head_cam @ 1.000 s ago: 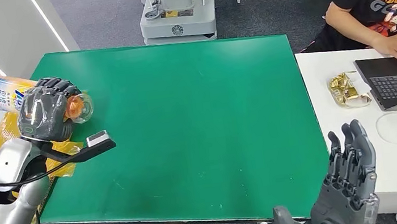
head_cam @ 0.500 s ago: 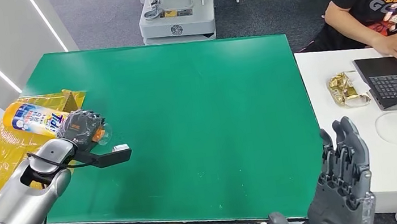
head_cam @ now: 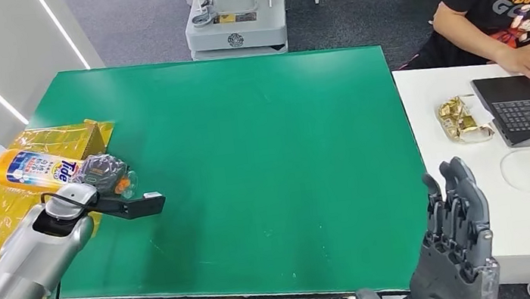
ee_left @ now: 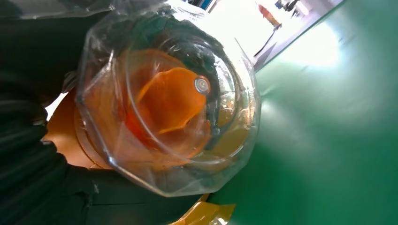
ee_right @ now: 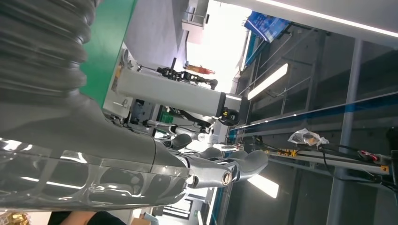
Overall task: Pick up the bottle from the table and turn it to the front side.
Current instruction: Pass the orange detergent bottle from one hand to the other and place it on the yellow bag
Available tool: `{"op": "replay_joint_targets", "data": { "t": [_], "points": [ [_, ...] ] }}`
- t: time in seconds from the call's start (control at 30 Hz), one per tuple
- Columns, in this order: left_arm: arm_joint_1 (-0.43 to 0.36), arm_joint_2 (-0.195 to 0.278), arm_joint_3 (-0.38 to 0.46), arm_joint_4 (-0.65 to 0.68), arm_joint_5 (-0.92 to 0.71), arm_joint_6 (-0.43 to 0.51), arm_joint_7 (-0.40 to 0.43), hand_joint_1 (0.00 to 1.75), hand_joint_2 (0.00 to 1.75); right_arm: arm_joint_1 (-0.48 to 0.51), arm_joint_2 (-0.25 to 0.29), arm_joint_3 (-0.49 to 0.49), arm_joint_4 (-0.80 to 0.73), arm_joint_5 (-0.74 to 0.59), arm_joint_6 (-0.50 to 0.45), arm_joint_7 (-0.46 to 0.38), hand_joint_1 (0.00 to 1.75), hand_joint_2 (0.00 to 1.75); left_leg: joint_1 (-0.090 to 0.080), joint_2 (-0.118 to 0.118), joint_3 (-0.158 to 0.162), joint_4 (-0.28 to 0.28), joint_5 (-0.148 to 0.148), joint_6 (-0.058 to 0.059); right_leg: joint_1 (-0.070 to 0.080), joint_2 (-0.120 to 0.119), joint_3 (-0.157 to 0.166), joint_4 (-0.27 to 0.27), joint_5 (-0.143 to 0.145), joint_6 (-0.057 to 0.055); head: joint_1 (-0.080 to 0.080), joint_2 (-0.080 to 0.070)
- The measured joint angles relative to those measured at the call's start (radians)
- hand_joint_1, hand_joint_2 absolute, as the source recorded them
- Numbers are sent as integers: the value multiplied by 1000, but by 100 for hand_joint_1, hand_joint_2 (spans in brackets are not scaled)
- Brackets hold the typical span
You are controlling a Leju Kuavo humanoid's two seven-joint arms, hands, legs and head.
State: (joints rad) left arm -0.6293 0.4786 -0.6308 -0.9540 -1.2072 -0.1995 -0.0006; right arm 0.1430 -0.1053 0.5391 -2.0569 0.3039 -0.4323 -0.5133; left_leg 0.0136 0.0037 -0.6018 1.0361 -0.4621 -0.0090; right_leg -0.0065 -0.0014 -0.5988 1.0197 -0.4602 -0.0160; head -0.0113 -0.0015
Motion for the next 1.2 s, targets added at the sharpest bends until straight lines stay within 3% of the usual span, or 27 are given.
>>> {"op": "replay_joint_targets", "data": {
  "t": [0.47,0.97,1.1,1.2],
  "points": [
    [-43,-130,-7,229,129,-33,-45,175,175,-3,0,-4,-6,-21,13,0,0,175,0,0,0,0,0,0,0,0,1,0,1,0,0,0],
    [-56,-130,6,292,138,-29,-19,175,175,-3,16,2,-22,-5,18,29,0,175,0,0,1,-1,1,-1,0,0,2,2,1,-1,0,0],
    [-56,-118,10,299,135,-36,3,0,175,-6,22,3,-22,-1,29,39,0,175,0,0,2,-1,1,-1,0,0,2,2,1,-1,0,0],
    [-56,-113,15,302,129,-40,19,0,175,-13,25,3,-22,4,31,42,0,175,0,0,2,-1,1,-2,0,0,2,3,1,-1,0,0]
  ]
}}
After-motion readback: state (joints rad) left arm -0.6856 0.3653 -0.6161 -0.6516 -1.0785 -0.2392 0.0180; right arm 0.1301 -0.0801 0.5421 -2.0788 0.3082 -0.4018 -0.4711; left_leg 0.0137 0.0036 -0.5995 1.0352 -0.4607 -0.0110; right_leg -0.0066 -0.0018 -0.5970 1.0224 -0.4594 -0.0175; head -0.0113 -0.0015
